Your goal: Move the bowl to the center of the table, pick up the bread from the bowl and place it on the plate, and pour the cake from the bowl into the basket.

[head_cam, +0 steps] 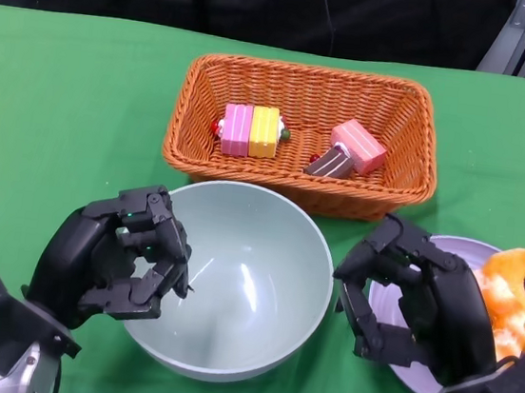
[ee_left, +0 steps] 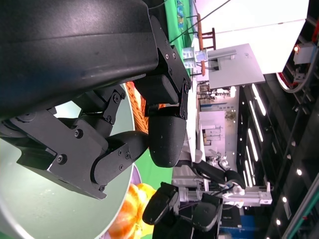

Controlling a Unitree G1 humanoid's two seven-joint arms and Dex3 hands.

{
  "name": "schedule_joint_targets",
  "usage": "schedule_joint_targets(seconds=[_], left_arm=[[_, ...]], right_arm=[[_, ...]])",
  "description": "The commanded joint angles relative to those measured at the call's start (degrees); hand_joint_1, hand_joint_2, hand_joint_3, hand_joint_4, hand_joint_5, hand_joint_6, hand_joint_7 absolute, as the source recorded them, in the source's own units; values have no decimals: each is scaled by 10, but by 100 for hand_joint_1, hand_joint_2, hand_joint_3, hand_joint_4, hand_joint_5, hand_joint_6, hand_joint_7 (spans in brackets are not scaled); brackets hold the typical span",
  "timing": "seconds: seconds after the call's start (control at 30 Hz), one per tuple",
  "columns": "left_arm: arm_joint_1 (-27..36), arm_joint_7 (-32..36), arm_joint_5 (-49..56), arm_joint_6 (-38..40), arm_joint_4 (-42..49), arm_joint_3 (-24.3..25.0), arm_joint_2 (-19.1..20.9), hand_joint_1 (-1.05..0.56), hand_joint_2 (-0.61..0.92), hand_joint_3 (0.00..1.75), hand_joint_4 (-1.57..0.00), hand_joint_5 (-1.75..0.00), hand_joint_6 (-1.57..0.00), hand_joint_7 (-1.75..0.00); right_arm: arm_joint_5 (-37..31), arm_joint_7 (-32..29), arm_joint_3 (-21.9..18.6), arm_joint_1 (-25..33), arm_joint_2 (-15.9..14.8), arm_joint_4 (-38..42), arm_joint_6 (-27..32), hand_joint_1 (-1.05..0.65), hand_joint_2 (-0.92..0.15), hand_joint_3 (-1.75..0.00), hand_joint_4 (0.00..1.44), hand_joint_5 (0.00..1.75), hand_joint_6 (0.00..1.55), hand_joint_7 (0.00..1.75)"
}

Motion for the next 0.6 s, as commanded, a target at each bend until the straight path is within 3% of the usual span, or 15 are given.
schedule_joint_targets(seconds=[0.03, 0.6], left_arm=[[-12, 9, 6, 10, -19, 3, 9, -8, 57, 106, -81, -170, -81, -145], [-6, 9, 15, 41, -55, -4, 5, -9, 49, 120, -80, -174, -81, -147]], right_arm=[[-2, -5, -5, -13, -6, -20, 18, -23, -54, -99, 74, 168, 65, 144], [3, 1, 4, -7, -6, -59, 45, -21, -45, -116, 78, 166, 64, 146]])
